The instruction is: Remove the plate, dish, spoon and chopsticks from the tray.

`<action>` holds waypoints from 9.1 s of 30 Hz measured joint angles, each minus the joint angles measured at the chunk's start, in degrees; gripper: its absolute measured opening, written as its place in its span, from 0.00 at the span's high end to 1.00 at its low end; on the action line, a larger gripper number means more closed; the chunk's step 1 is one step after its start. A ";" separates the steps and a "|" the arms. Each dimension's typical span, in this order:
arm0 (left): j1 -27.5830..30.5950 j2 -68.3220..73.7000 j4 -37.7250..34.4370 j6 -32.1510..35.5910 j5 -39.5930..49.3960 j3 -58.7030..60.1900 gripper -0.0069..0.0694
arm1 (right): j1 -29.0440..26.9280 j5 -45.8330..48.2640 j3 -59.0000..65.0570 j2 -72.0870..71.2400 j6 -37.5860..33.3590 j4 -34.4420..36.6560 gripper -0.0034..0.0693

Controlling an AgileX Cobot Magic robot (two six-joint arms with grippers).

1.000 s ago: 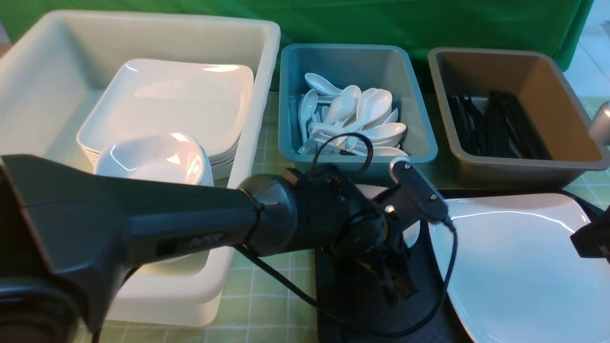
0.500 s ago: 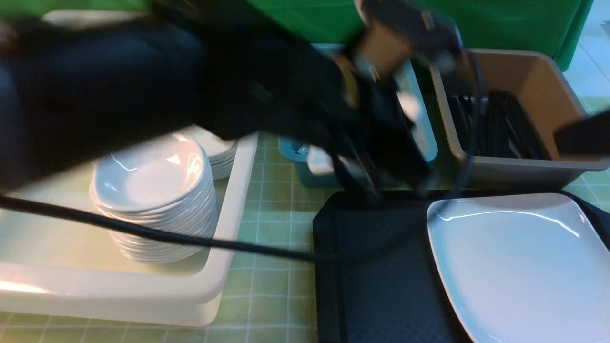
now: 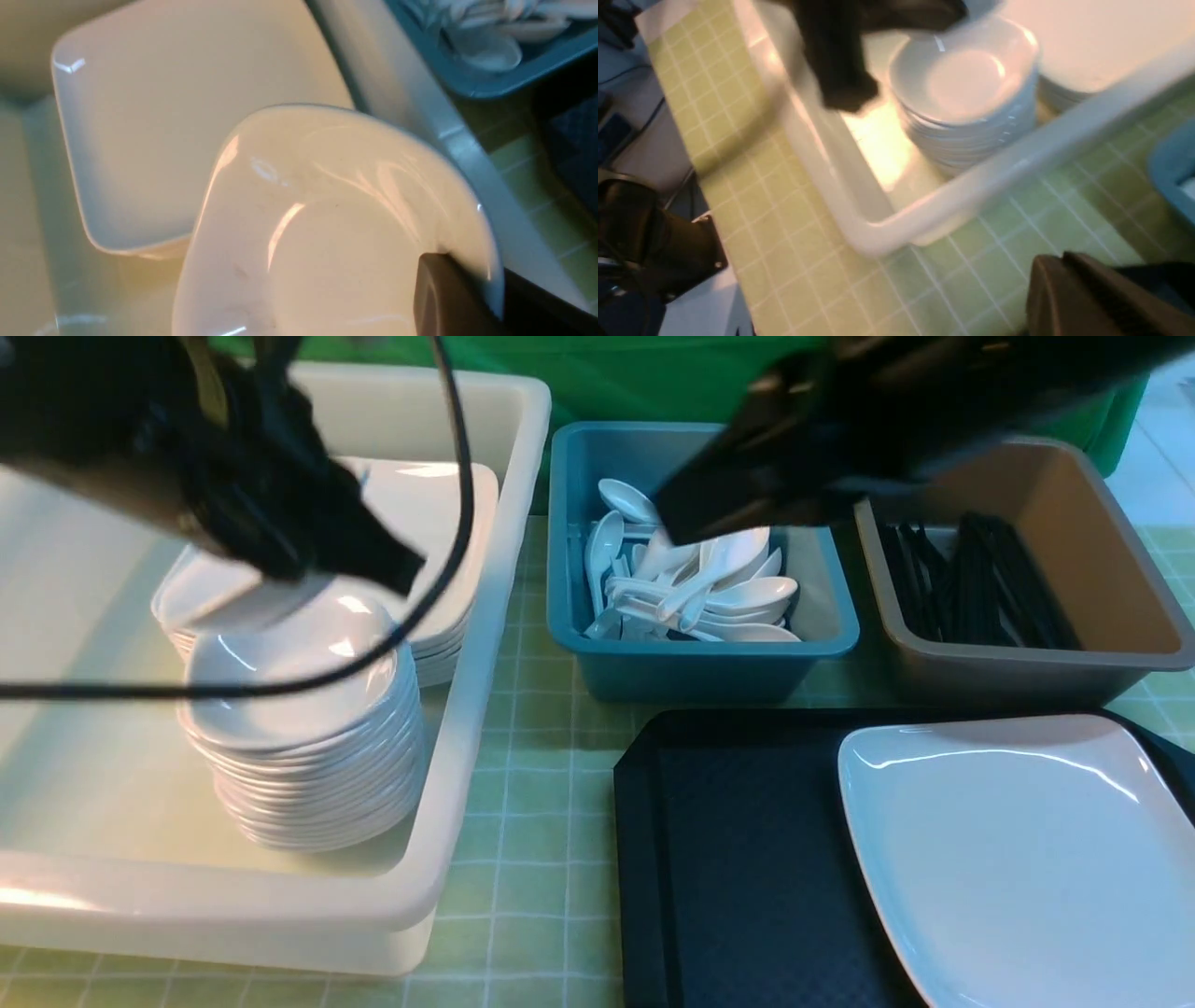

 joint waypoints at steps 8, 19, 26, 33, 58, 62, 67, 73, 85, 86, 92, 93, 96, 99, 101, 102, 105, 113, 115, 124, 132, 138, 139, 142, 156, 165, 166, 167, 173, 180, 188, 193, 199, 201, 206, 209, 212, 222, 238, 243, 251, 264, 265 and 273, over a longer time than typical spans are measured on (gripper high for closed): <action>0.43 4.59 2.55 0.49 -6.26 6.99 0.90 | 1.57 -1.54 -2.93 3.57 1.19 0.29 0.95; 0.43 3.61 3.07 0.64 -5.43 4.32 0.36 | -4.29 -0.17 -3.12 0.55 1.32 -1.72 0.95; -3.23 -0.10 -1.76 0.93 -4.11 -1.95 0.30 | -18.37 5.83 -1.21 -7.41 3.38 -14.72 0.95; -10.90 4.00 -14.37 -0.20 -6.00 -3.65 0.81 | -30.95 6.32 9.98 -17.01 4.14 -16.98 0.95; -16.73 54.27 -34.67 5.81 -15.05 -34.85 0.26 | -37.06 5.50 33.50 -29.83 6.32 -18.17 0.95; -16.73 56.05 -35.57 6.23 -18.08 -34.97 0.29 | -37.06 5.50 33.50 -29.83 6.43 -18.22 0.95; -17.10 57.09 -40.15 12.94 -19.81 -35.18 0.45 | -37.06 4.85 33.52 -29.83 6.43 -18.22 0.95; -17.25 57.18 -43.67 12.21 -20.46 -35.28 0.74 | -37.06 4.85 33.52 -29.83 6.30 -18.22 0.95; -16.74 46.06 -37.82 12.13 -8.90 -35.41 0.87 | -37.06 4.85 33.52 -30.61 6.18 -18.22 0.95; -16.74 44.08 -36.93 12.88 -7.60 -35.41 0.88 | -37.06 4.85 33.31 -30.88 6.18 -18.22 0.95; -16.80 36.23 -33.68 13.91 -2.89 -35.30 0.91 | -37.06 5.17 29.12 -32.16 5.95 -17.43 0.95; -16.75 35.79 -33.32 13.99 -2.57 -35.30 0.91 | -37.06 5.29 28.28 -32.26 5.87 -17.19 0.95; -16.62 32.50 -31.52 14.64 -1.08 -35.24 0.91 | -37.06 5.81 25.70 -32.29 5.21 -15.84 0.95; -16.02 29.32 -29.96 14.85 -0.98 -35.20 0.91 | -37.06 5.92 23.52 -32.29 4.23 -13.14 0.95; -14.88 26.72 -29.70 14.85 -1.38 -35.18 0.91 | -37.06 5.87 22.62 -32.29 2.87 -10.20 0.95; -14.19 25.57 -29.70 14.80 -1.66 -35.18 0.91 | -37.06 5.87 22.42 -32.23 2.10 -8.71 0.95; -11.37 22.65 -29.93 14.35 -2.22 -35.18 0.91 | -37.06 5.87 21.95 -31.72 -0.88 -4.24 0.95; 4.18 17.16 -32.66 12.03 -2.21 -35.18 0.91 | -31.89 5.61 16.51 -25.72 -5.56 1.39 0.95; 11.69 16.26 -36.01 11.80 -2.21 -35.18 0.91 | -27.82 5.30 12.65 -22.14 -5.90 1.46 0.95; 39.05 16.29 -52.90 11.61 -8.97 -26.53 0.90 | -12.84 1.29 -2.45 -9.25 -3.08 -1.01 0.95; 44.46 16.78 -62.84 11.54 -25.49 -7.98 0.90 | -5.98 -0.14 -13.13 1.76 -1.28 -5.40 0.95; 43.55 18.07 -68.78 11.36 -33.22 -1.54 0.90 | -3.40 0.38 -18.74 7.84 0.07 -7.33 0.95; 43.06 18.38 -68.97 11.06 -34.37 -0.91 0.90 | -3.19 0.50 -19.67 8.72 0.32 -7.39 0.95; 41.51 19.48 -69.37 8.63 -37.34 0.63 0.90 | -2.97 0.78 -20.86 9.59 1.22 -7.43 0.95; 38.24 24.44 -65.11 3.34 -36.84 0.71 0.81 | -2.97 1.23 -21.28 9.59 1.35 -7.55 0.95; 38.12 24.45 -55.07 -2.60 -26.44 0.71 0.51 | -2.97 1.23 -21.28 9.59 1.35 -7.55 0.95; 38.12 24.39 -54.25 -2.78 -25.58 0.71 0.48 | -2.97 1.23 -21.28 9.59 1.35 -7.55 0.95; 38.12 24.39 -54.09 -2.80 -25.42 0.71 0.48 | -2.97 1.23 -21.28 9.59 1.35 -7.55 0.95; 38.12 20.86 -46.52 -3.18 -21.42 0.71 0.43 | -2.97 1.63 -21.28 9.59 1.35 -7.55 0.94; 38.12 15.73 -43.19 -2.76 -17.55 0.71 0.43 | -2.97 1.63 -21.28 9.59 1.35 -7.55 0.94; 38.12 15.96 -41.38 -2.07 -17.18 0.66 0.43 | -2.97 3.34 -21.28 9.59 1.58 -7.55 0.94; 38.12 19.96 -41.29 -1.93 -17.97 0.66 0.43 | -2.97 4.79 -21.33 9.59 1.72 -7.55 0.94; 38.12 22.05 -41.29 -1.60 -21.40 0.66 0.43 | -2.97 5.48 -21.33 9.59 1.72 -7.55 0.94; 38.12 22.31 -41.29 -1.46 -22.96 0.66 0.43 | -2.97 5.48 -21.33 9.59 1.74 -7.55 0.94; 38.07 23.01 -41.25 -0.58 -23.66 0.66 0.43 | -2.97 5.48 -21.33 9.59 1.74 -7.55 0.94; 38.07 22.36 -39.91 0.01 -22.42 0.46 0.43 | -2.97 5.59 -21.33 9.59 1.74 -7.55 0.94; 38.07 19.79 -38.96 0.90 -17.98 -1.53 0.52 | -2.97 6.23 -22.41 9.53 1.87 -9.07 0.94; 36.74 -5.06 -47.88 20.99 -0.45 -9.63 0.92 | -7.67 6.59 -28.56 -2.38 12.55 -33.39 0.94; 36.30 -53.86 -45.03 25.05 2.68 18.85 0.93 | -9.08 -48.94 43.16 -59.04 32.31 -47.54 0.94; 36.30 -59.89 -44.75 24.25 -6.86 31.63 0.93 | -9.18 -73.28 68.56 -75.79 34.36 -48.67 0.94; 36.30 -61.02 -44.75 23.90 -15.88 40.61 0.93 | -9.18 -78.55 77.92 -87.05 34.41 -48.93 0.92; 36.30 -61.19 -42.10 24.07 -17.26 41.36 0.93 | -9.18 -78.42 78.42 -87.55 34.58 -48.98 0.84; 36.30 -61.19 -42.10 24.07 -17.26 41.36 0.93 | -9.18 -78.42 78.42 -87.55 34.58 -48.98 0.84; 32.35 -61.29 -38.70 23.81 -17.78 41.50 0.93 | -9.18 -78.40 78.42 -87.55 34.58 -49.00 0.82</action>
